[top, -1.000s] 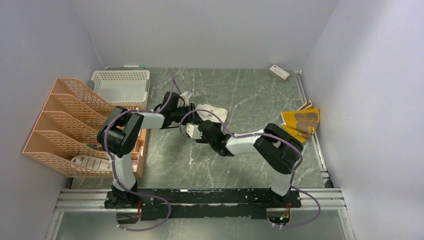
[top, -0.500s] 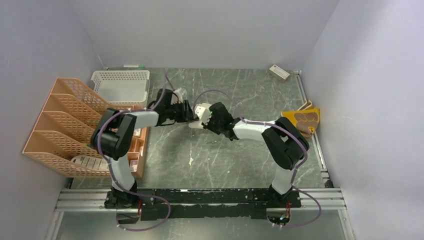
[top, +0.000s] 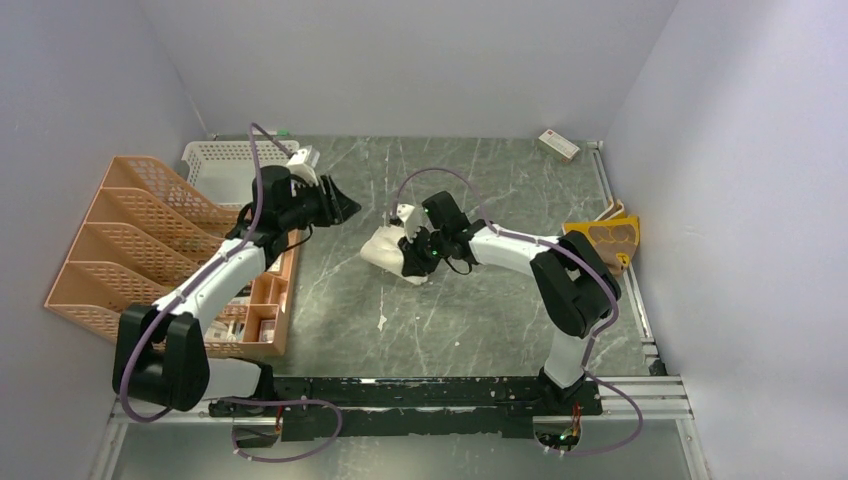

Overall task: Roll the towels
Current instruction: Roll the towel at the center of the board.

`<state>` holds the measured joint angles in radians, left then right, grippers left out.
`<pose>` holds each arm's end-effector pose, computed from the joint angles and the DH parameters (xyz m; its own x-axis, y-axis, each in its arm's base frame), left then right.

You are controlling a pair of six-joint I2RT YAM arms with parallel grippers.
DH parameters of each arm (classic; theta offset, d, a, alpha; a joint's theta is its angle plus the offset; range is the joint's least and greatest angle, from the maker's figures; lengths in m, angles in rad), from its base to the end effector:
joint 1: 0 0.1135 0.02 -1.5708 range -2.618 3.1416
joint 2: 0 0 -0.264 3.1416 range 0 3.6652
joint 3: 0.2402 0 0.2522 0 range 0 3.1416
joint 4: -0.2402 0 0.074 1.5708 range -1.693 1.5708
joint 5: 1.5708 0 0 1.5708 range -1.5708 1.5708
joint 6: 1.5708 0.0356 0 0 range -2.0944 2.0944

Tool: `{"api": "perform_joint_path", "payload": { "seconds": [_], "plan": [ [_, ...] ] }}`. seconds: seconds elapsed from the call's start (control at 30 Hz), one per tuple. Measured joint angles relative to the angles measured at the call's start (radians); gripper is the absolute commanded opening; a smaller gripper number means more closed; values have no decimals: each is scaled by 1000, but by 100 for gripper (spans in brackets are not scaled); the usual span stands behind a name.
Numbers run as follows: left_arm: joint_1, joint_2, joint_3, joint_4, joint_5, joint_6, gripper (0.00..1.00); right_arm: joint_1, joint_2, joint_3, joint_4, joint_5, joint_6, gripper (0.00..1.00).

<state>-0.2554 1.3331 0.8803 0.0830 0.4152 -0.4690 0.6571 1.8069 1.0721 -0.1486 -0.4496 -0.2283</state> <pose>0.2902 -0.0906 0.2783 -0.5809 -0.2758 -0.7658 0.3728 0.7463 -0.5515 0.2843 0.2389 0.1685 -0.4222 -0.5831 -0.6941 -0.8870 0.4237 0.1836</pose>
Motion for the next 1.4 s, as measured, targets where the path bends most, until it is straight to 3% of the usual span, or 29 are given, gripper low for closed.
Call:
{"api": "perform_joint_path", "payload": {
  "seconds": [0.1, 0.27, 0.47, 0.9, 1.03, 1.07, 1.1, 1.13, 1.23, 1.4],
  "plan": [
    [-4, -31, -53, -32, 3, 6, 53, -3, 0, 9, -5, -87, 97, 6],
    [-70, -53, -156, -61, -3, 1, 53, -22, 11, 29, -6, -211, 257, 16],
    [-175, -56, -232, -54, -24, -29, 52, -98, 137, 109, 17, -372, 388, 18],
    [-213, 140, -145, 28, -72, -36, 50, -157, 338, 271, -66, -565, 430, 31],
    [-213, 219, -98, 57, -80, -36, 50, -165, 367, 308, -113, -572, 410, 47],
    [-213, 242, -87, 63, -83, -36, 50, -171, 368, 311, -123, -568, 403, 61],
    [-213, 262, -79, 68, -85, -35, 49, -175, 368, 314, -135, -560, 397, 91],
    [-213, 285, -71, 73, -89, -35, 49, -180, 368, 319, -150, -550, 394, 99],
    [-213, 340, -68, 89, -97, -36, 49, -175, 333, 346, -204, -519, 388, 100],
    [-213, 393, -65, 142, -98, -42, 49, -171, 232, 363, -267, -167, 329, 100]
  ]
}}
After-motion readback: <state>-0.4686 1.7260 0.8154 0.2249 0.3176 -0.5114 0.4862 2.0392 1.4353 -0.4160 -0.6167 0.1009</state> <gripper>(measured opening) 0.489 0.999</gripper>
